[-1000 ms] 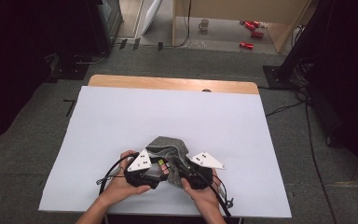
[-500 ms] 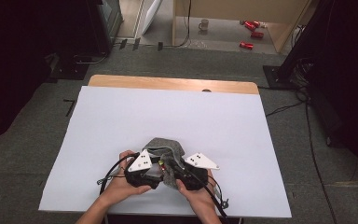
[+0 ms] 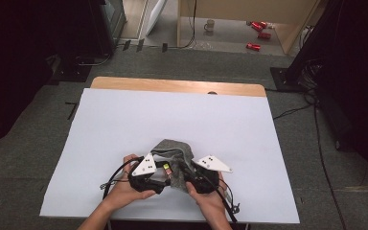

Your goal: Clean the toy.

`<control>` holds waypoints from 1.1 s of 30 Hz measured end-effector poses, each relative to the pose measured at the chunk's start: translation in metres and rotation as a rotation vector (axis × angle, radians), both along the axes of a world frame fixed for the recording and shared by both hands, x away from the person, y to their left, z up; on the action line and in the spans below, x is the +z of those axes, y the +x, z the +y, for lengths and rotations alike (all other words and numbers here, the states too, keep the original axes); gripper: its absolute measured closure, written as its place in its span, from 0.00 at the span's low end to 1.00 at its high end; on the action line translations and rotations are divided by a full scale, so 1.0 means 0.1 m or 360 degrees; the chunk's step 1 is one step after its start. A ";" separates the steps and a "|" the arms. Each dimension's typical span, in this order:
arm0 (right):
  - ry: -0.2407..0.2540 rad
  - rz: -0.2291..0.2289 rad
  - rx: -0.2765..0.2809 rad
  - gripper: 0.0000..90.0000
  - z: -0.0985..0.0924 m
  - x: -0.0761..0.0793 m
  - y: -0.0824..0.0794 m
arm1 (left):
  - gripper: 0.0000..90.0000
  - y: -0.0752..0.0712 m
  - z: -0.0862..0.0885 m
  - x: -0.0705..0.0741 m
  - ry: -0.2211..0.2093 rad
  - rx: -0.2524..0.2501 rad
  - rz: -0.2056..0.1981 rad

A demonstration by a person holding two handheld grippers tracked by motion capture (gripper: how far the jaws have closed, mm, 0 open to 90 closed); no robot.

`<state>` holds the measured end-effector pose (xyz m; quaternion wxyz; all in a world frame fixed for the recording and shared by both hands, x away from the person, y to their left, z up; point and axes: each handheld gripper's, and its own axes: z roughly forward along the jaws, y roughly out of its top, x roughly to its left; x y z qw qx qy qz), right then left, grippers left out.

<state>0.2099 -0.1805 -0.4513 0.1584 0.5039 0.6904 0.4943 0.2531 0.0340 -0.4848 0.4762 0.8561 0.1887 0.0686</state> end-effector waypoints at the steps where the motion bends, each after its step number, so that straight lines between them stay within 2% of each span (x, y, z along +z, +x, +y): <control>1: -0.0011 -0.0003 0.0016 0.80 0.05 -0.01 -0.01 | 0.38 0.00 0.00 0.00 0.0001 0.0000 0.0000; 3: -0.0060 -0.0015 0.0002 0.80 0.11 -0.03 -0.02 | 0.38 0.00 0.00 0.00 0.0001 -0.0001 -0.0002; 4: -0.0060 -0.0015 0.0002 0.80 0.11 -0.03 -0.02 | 0.38 0.00 0.00 0.00 0.0001 -0.0001 -0.0002; 5: -0.0105 -0.0019 -0.0043 0.80 0.08 -0.04 0.00 | 0.38 0.00 0.00 0.00 0.0001 -0.0001 -0.0001; 6: -0.0105 -0.0019 -0.0043 0.80 0.08 -0.04 0.00 | 0.38 0.00 0.00 0.00 0.0001 -0.0002 -0.0002; 7: -0.0137 -0.0023 -0.0083 0.80 0.06 -0.05 0.01 | 0.38 0.00 0.00 0.00 0.0001 -0.0003 -0.0002; 9: -0.0143 0.0031 -0.0178 0.80 -0.09 -0.10 0.09 | 0.38 0.00 0.01 0.00 0.0004 -0.0010 -0.0004; 10: -0.0143 0.0031 -0.0178 0.80 -0.09 -0.10 0.09 | 0.38 0.00 0.01 0.00 0.0004 -0.0010 -0.0004; 11: -0.0120 0.0045 -0.0233 0.80 -0.22 -0.13 0.13 | 0.38 0.01 0.01 0.00 0.0004 -0.0014 -0.0003; 12: -0.0120 0.0045 -0.0233 0.80 -0.22 -0.13 0.13 | 0.38 0.01 0.01 0.00 0.0004 -0.0014 -0.0003; 13: -0.0124 0.0043 -0.0293 0.79 -0.33 -0.13 0.16 | 0.38 0.01 0.01 0.01 0.0004 -0.0020 -0.0004; 14: -0.0124 0.0043 -0.0293 0.79 -0.33 -0.13 0.16 | 0.38 0.01 0.01 0.01 0.0004 -0.0020 -0.0004; 17: -0.0121 0.0020 -0.0399 0.79 -0.54 -0.10 0.20 | 0.38 0.03 0.01 0.01 -0.0011 -0.0024 -0.0001; 22: -0.0160 0.0028 -0.0453 0.77 -0.67 -0.12 0.24 | 0.39 0.04 0.01 0.01 -0.0011 -0.0029 -0.0010; 24: -0.0184 0.0054 -0.0466 0.75 -0.71 -0.16 0.26 | 0.39 0.04 0.01 0.01 -0.0012 -0.0029 -0.0011; 25: -0.0206 0.0094 -0.0461 0.72 -0.73 -0.21 0.29 | 0.38 0.04 0.02 0.01 -0.0018 -0.0029 -0.0003; 26: -0.0206 0.0094 -0.0461 0.72 -0.73 -0.21 0.29 | 0.38 0.04 0.02 0.01 -0.0018 -0.0029 -0.0003; 27: -0.0231 0.0116 -0.0469 0.65 -0.73 -0.25 0.30 | 0.38 0.05 0.02 0.01 -0.0020 -0.0023 -0.0001; 28: -0.0231 0.0116 -0.0469 0.65 -0.73 -0.25 0.30 | 0.38 0.05 0.02 0.01 -0.0020 -0.0023 -0.0001; 29: -0.0238 0.0107 -0.0467 0.56 -0.73 -0.24 0.30 | 0.38 0.05 0.02 0.01 -0.0022 -0.0016 0.0005; 30: -0.0238 0.0107 -0.0467 0.56 -0.73 -0.24 0.30 | 0.38 0.05 0.02 0.01 -0.0022 -0.0016 0.0005; 31: -0.0246 0.0079 -0.0455 0.47 -0.72 -0.21 0.29 | 0.38 0.05 0.03 0.01 -0.0021 -0.0015 0.0008; 32: -0.0246 0.0079 -0.0455 0.47 -0.72 -0.21 0.29 | 0.38 0.05 0.03 0.01 -0.0022 -0.0013 0.0011; 33: -0.0253 0.0052 -0.0445 0.39 -0.71 -0.15 0.28 | 0.38 0.05 0.03 0.01 -0.0025 -0.0011 0.0018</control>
